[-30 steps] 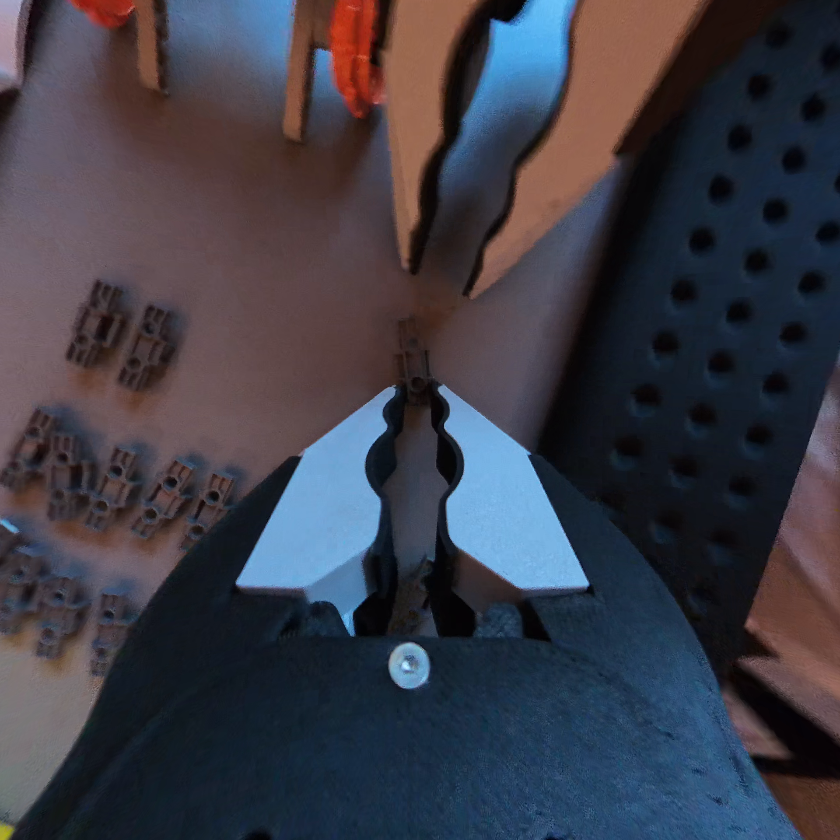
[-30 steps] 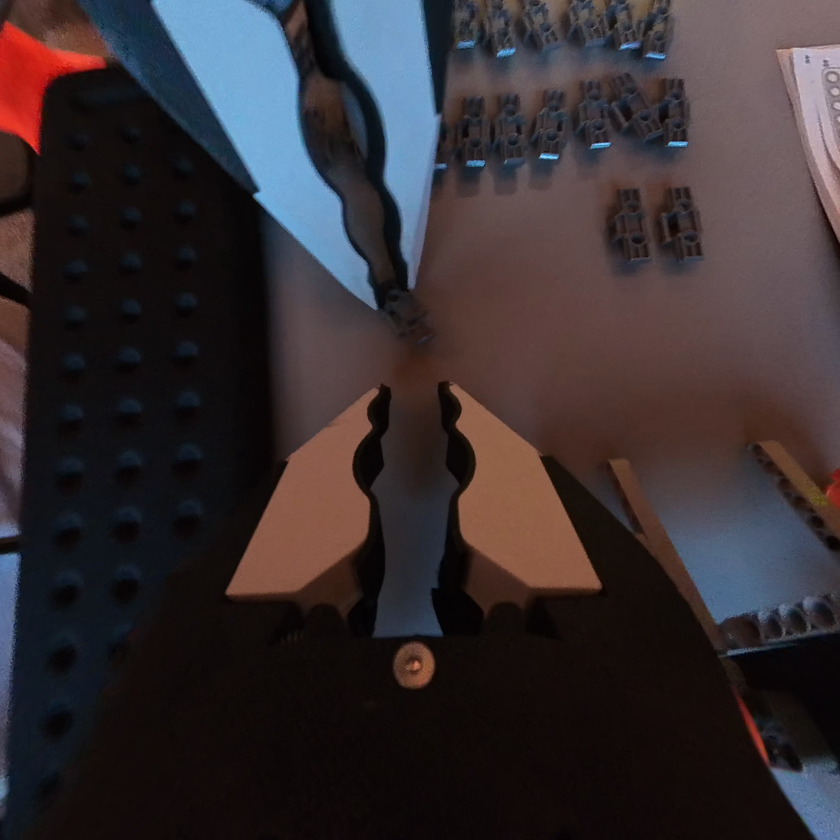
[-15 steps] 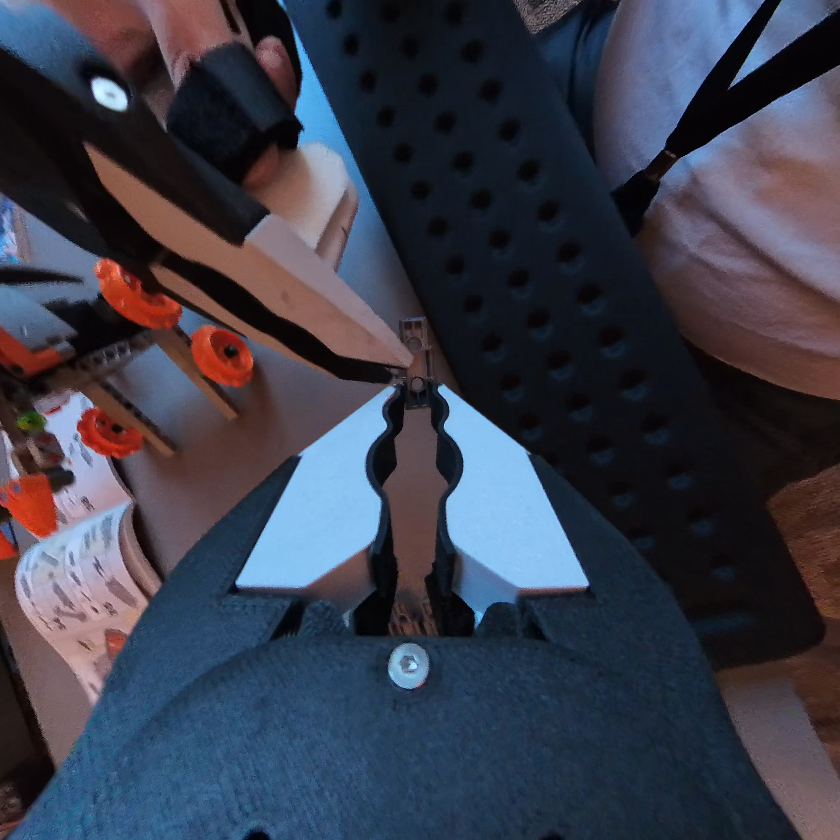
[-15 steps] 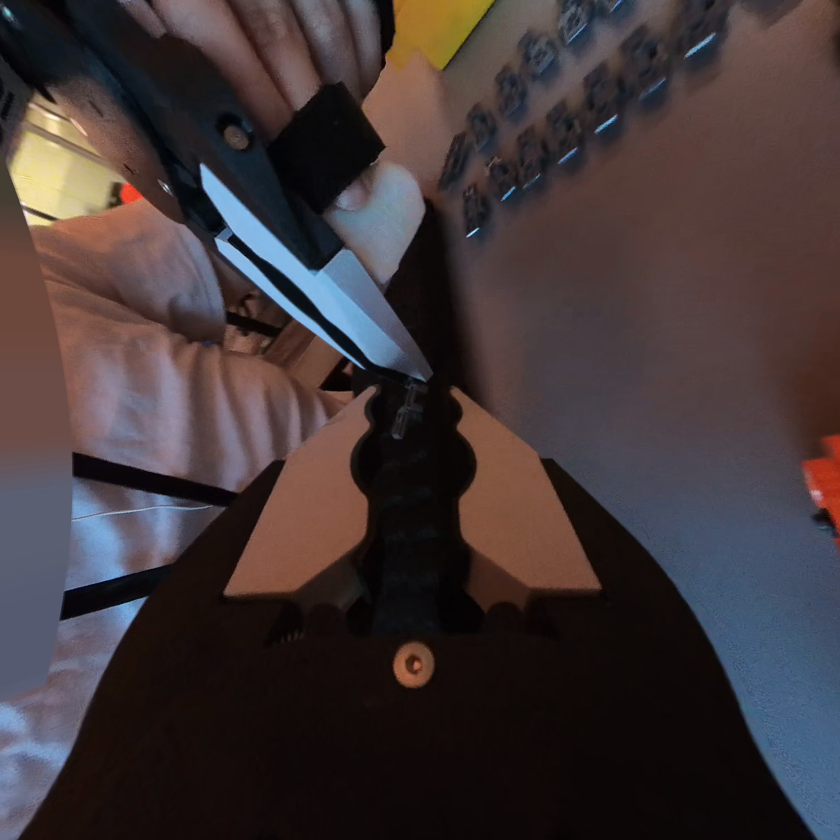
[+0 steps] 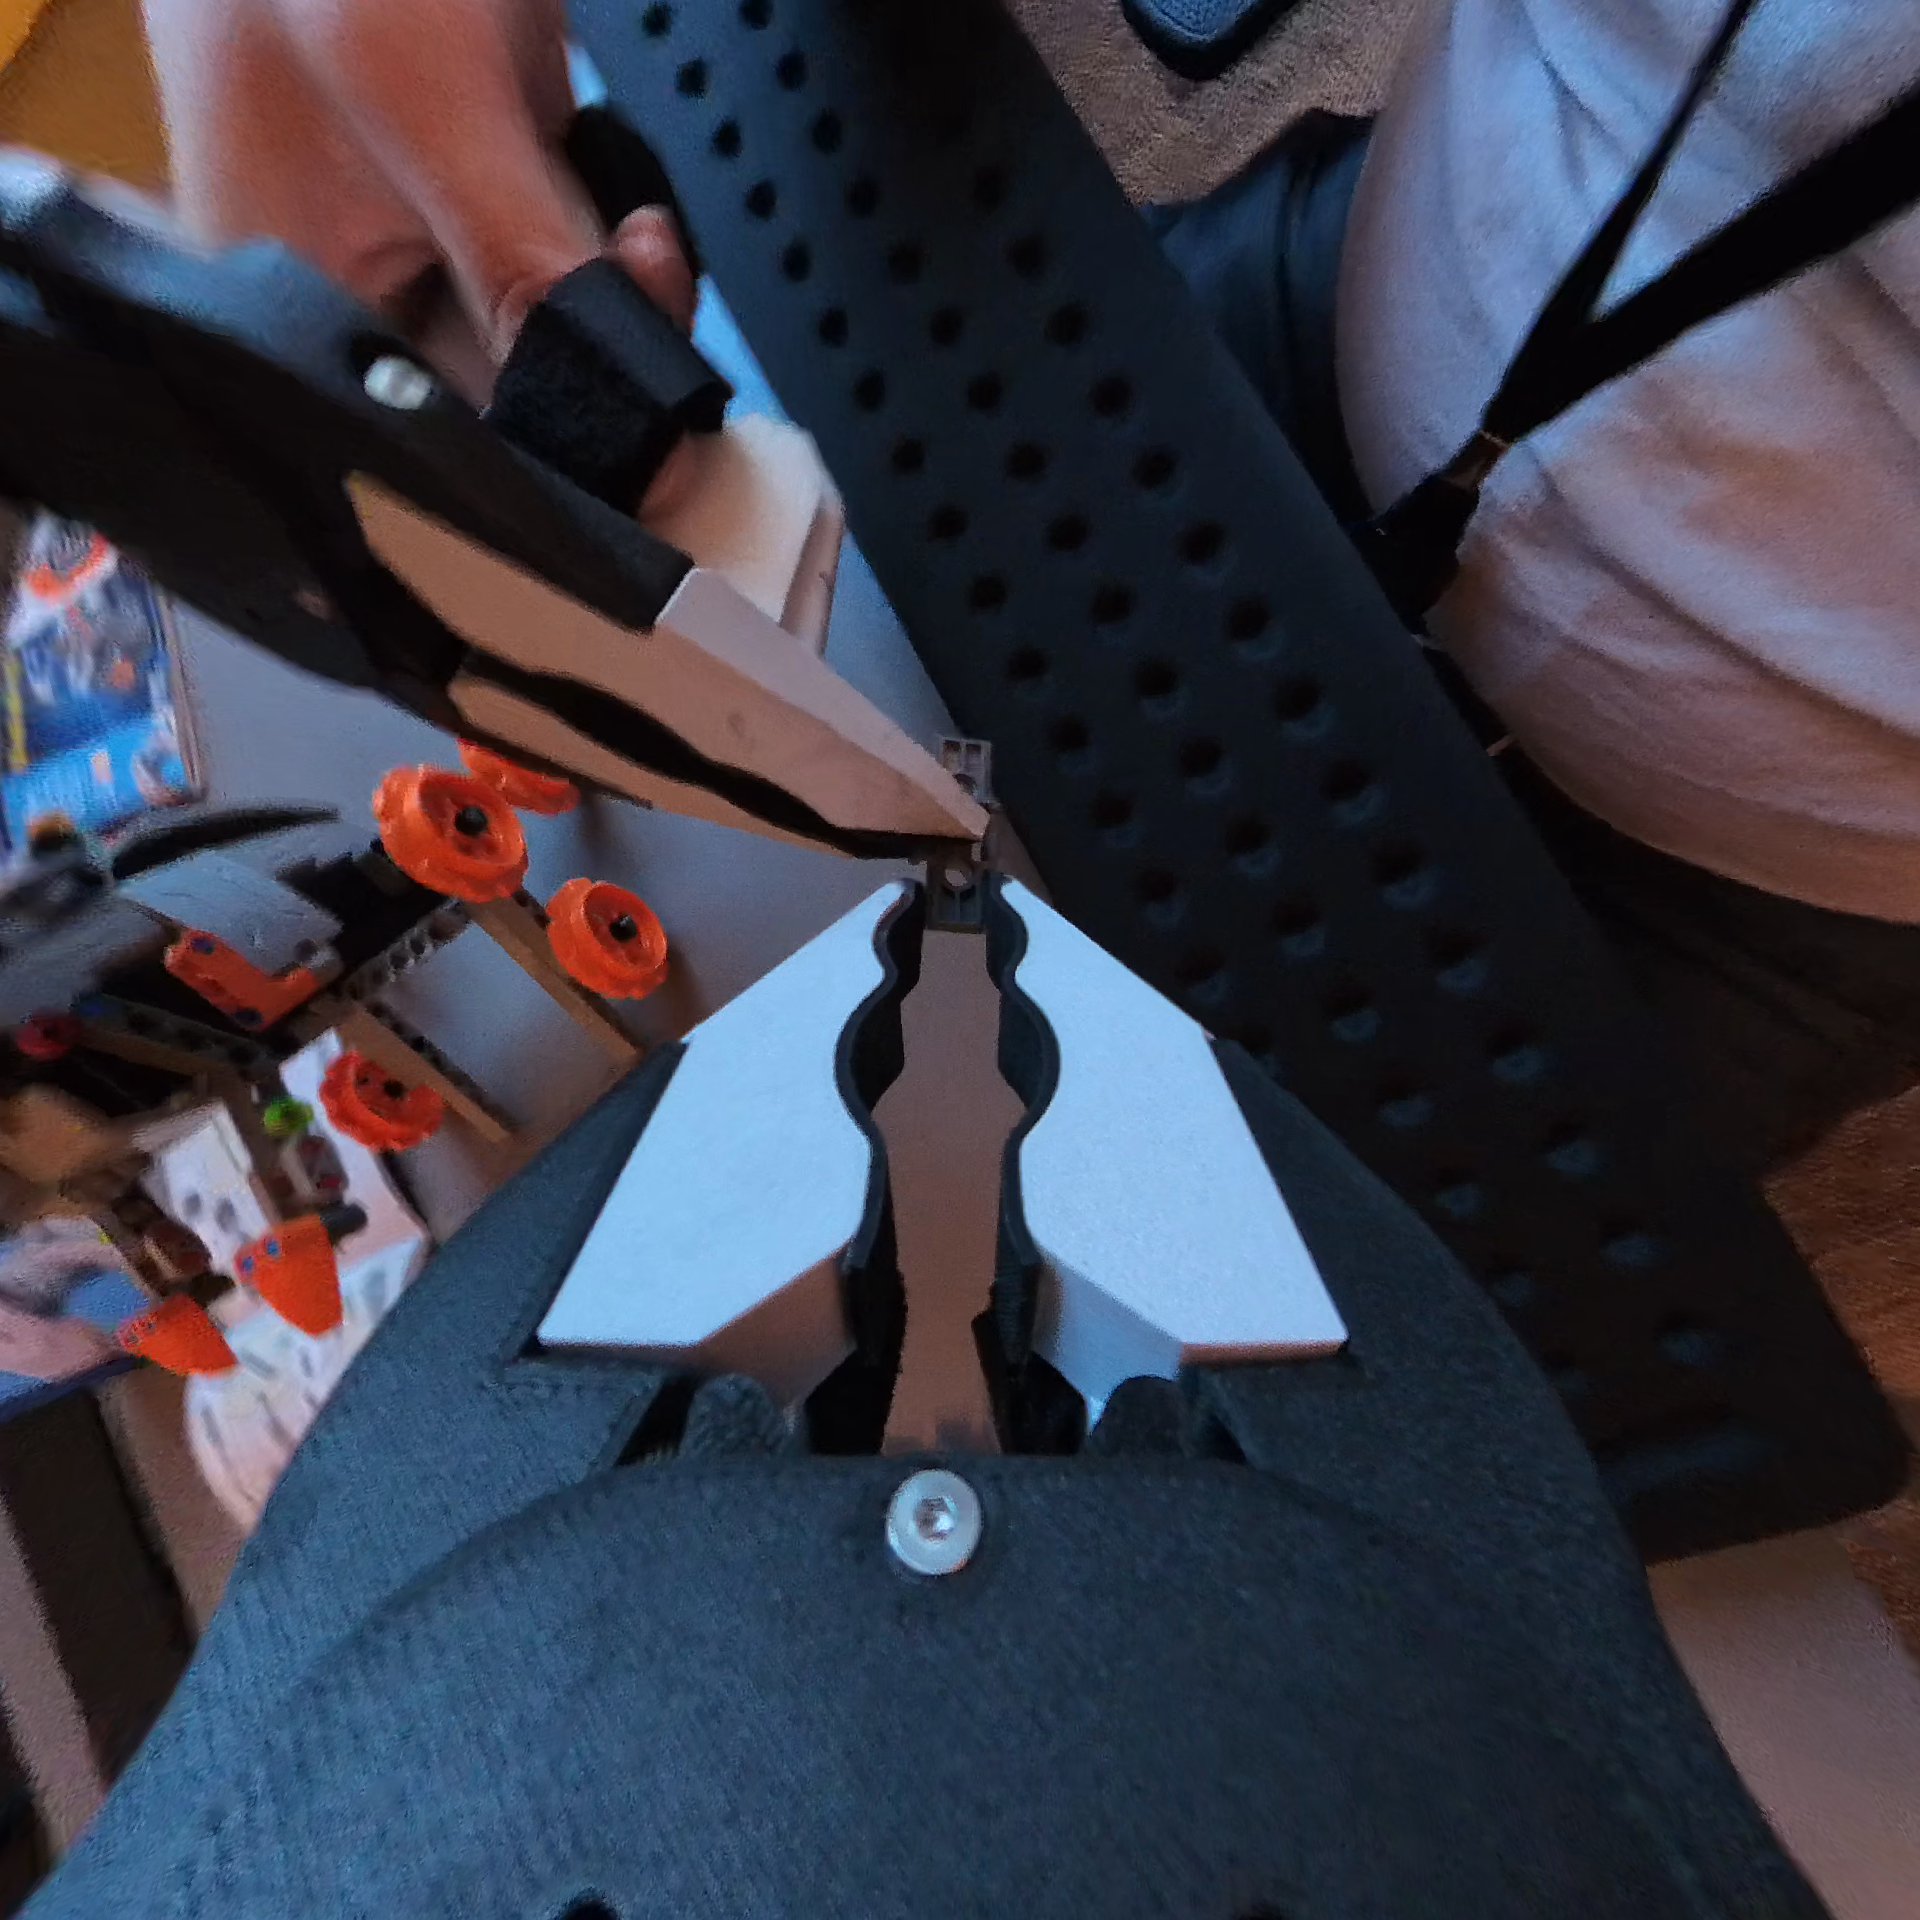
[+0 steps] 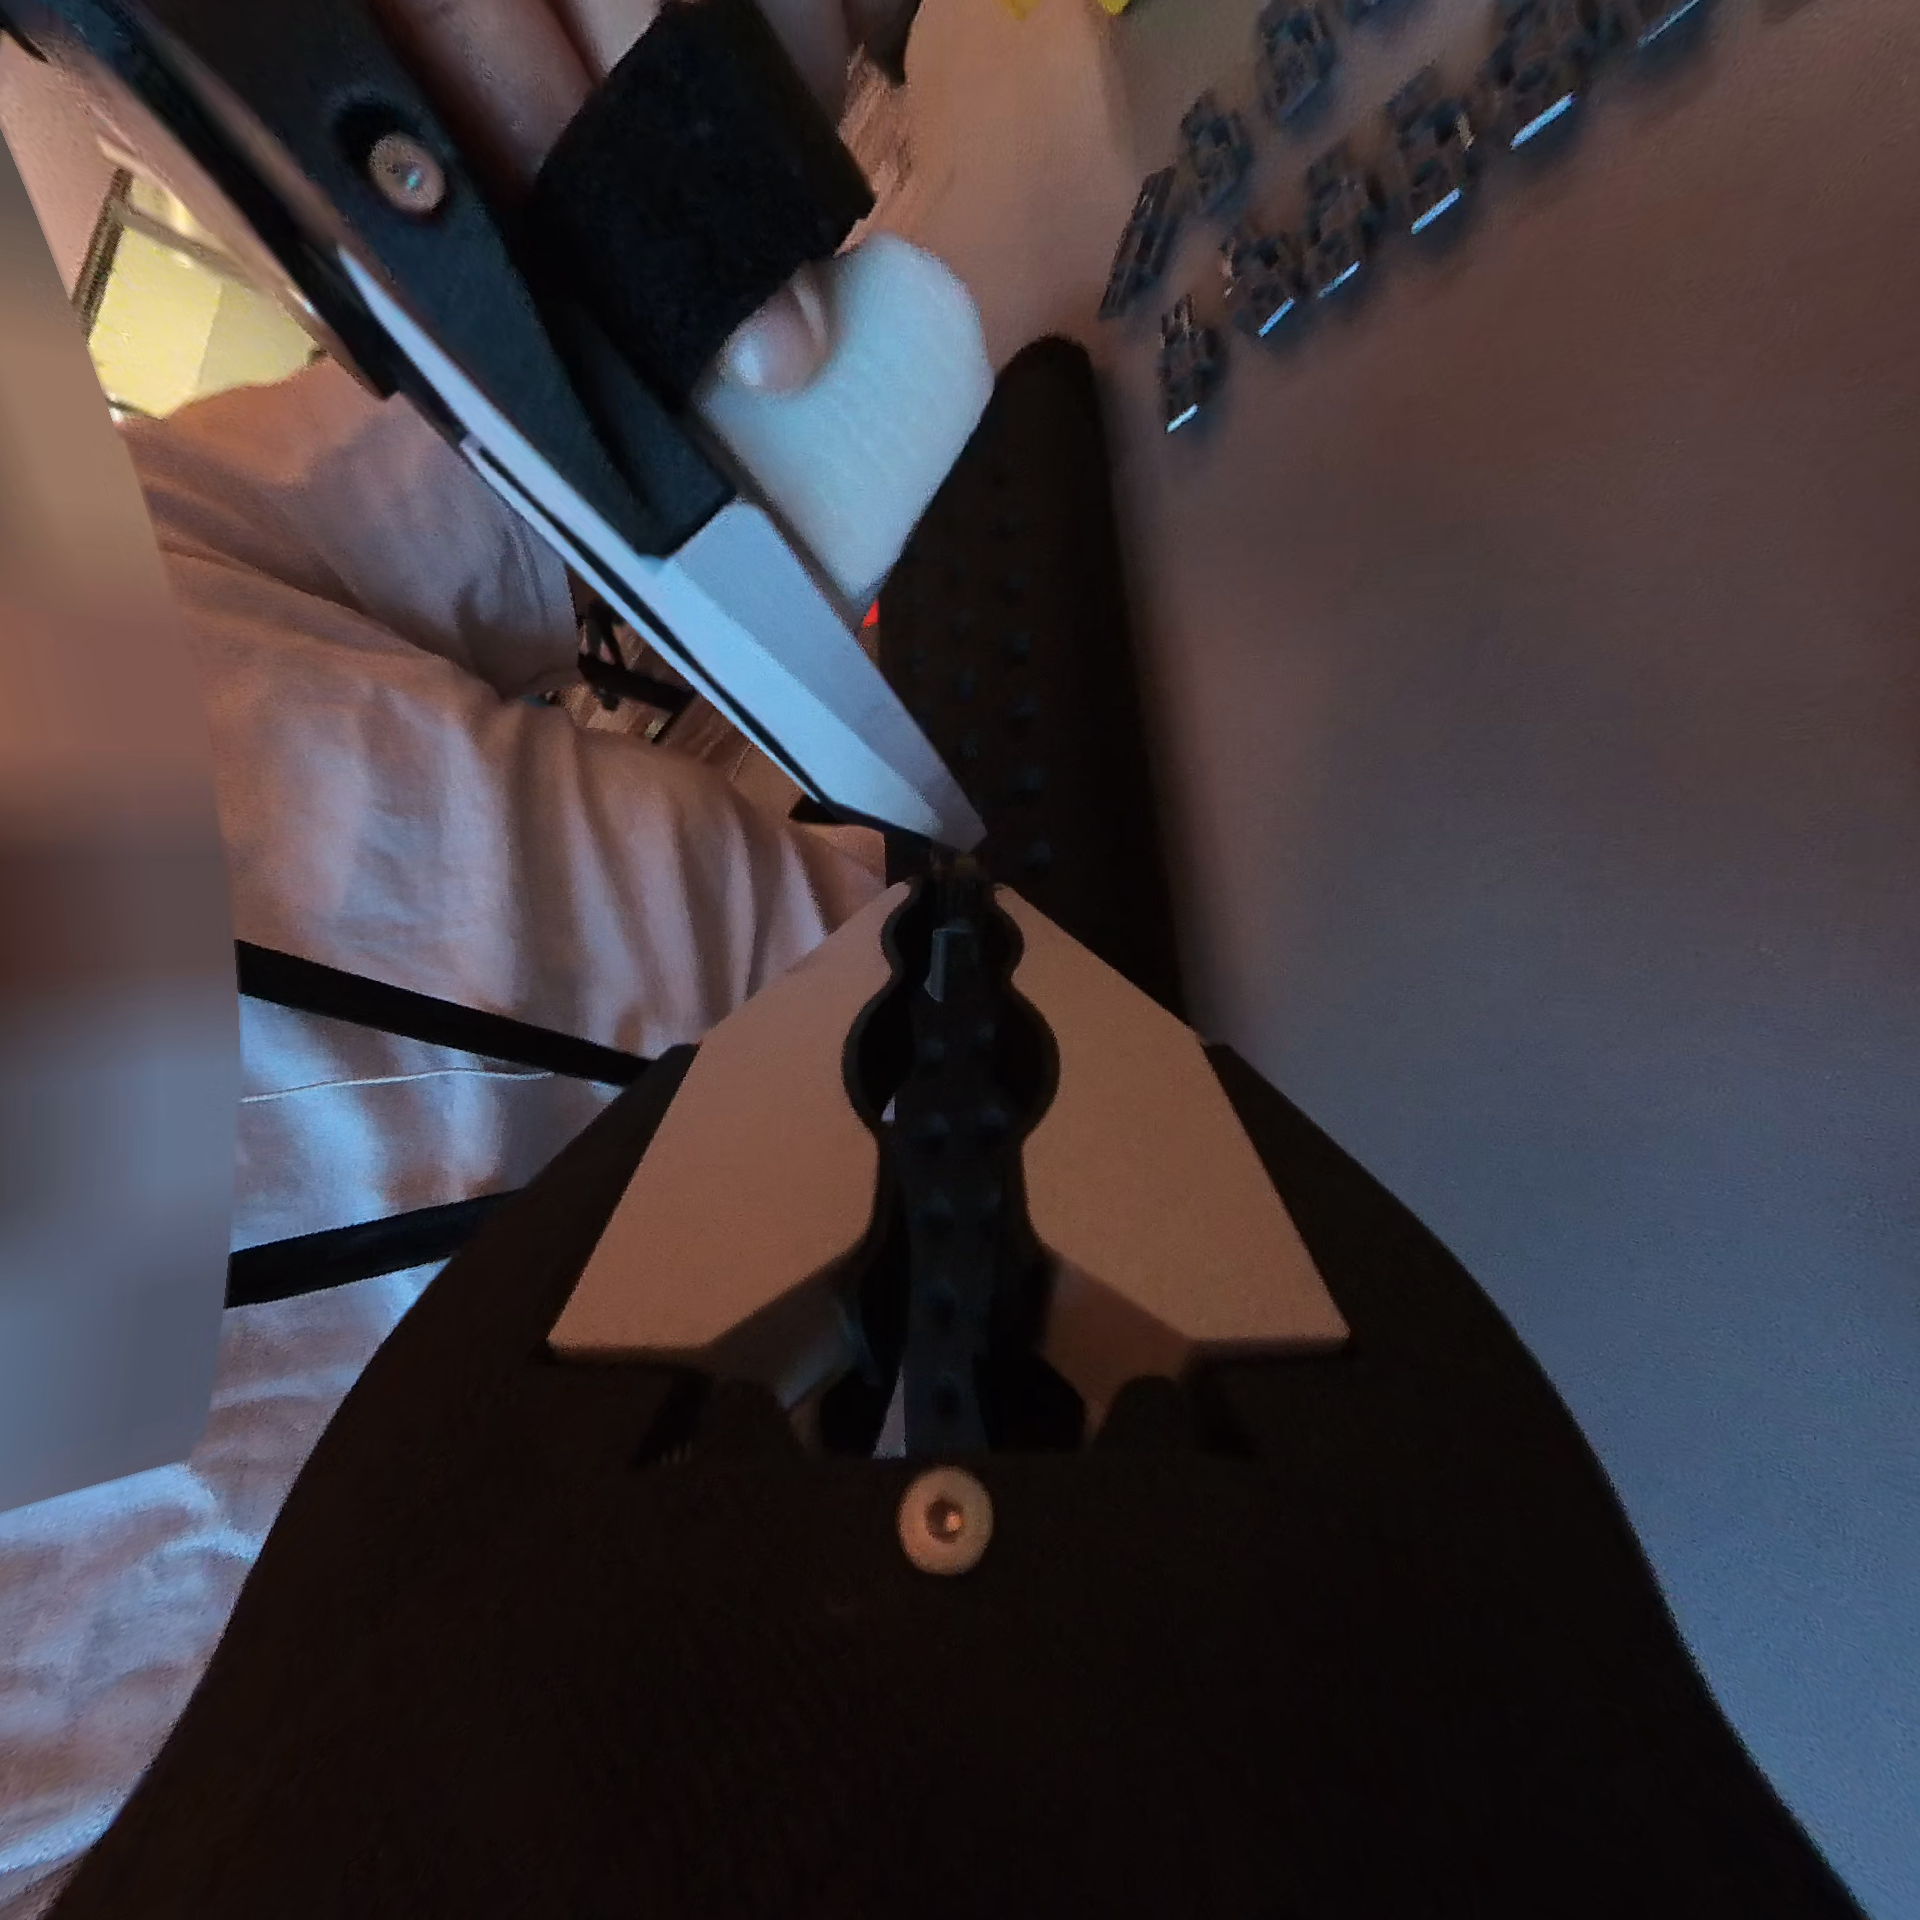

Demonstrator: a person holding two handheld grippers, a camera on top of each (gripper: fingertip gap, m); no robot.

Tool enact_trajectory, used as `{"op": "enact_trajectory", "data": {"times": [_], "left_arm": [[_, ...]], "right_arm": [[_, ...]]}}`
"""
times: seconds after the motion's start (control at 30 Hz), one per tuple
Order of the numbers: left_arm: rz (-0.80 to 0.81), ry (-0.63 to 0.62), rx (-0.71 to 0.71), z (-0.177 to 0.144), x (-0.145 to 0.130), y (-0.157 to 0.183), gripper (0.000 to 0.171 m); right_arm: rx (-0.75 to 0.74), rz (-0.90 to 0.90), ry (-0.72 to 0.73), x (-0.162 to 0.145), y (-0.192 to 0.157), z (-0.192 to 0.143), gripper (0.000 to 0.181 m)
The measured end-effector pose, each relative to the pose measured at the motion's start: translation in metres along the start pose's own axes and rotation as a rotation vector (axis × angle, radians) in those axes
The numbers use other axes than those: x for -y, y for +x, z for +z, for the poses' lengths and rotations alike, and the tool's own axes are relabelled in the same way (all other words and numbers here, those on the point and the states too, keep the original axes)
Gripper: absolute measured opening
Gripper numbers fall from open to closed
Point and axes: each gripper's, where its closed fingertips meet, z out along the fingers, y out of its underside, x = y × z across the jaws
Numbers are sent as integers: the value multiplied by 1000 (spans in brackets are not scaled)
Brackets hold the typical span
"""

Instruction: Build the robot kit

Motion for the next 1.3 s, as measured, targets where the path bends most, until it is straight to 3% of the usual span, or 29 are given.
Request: {"op": "enact_trajectory", "data": {"times": [0.1, 0.23, 0.3, 0.43, 0.5, 0.57, 0.67, 0.83, 0.87, 0.9, 0.97, 1.03, 1.07, 1.17, 1.3], "left_arm": [[-253, 102, 85, -18, -3, -29, 24], [-675, 544, 137, -60, 12, -63, 20], [-828, 665, 121, -64, 11, -72, 16], [-995, 729, 44, -52, 7, -76, 13], [-1028, 811, -54, -54, 14, -76, 2], [-1083, 852, -150, -54, 15, -75, 1], [-1098, 810, -234, -48, 12, -68, 1], [-1034, 725, -197, -46, 5, -64, 6], [-1033, 690, -145, -53, -6, -67, 28], [-1017, 635, -22, -64, -28, -73, 37], [-916, 504, 336, -89, -85, -90, 22], [-843, 490, 485, -101, -111, -93, 16], [-866, 462, 450, -94, -118, -92, 16], [-1057, 207, 285, -55, -149, -84, 14], [-876, -29, 322, -24, -176, -89, 26]], "right_arm": [[3, -7, 159, 20, -1, -16, 6], [49, -8, 442, 49, -8, -48, 5], [50, -20, 502, 55, -10, -55, 5], [40, -42, 535, 63, -12, -61, 5], [37, -50, 522, 63, -13, -59, 6], [45, -54, 518, 62, -14, -58, 6], [21, -64, 470, 57, -11, -52, 8], [35, -54, 446, 54, -9, -47, 6], [48, -50, 466, 56, -11, -50, 5], [40, -54, 493, 58, -11, -57, 5], [-11, -79, 524, 60, -7, -71, 6], [-75, -98, 541, 59, 2, -83, 6], [-94, -105, 550, 60, 5, -87, 6], [-104, -121, 560, 61, 11, -90, 6], [-129, -141, 540, 54, 17, -87, 6]]}}
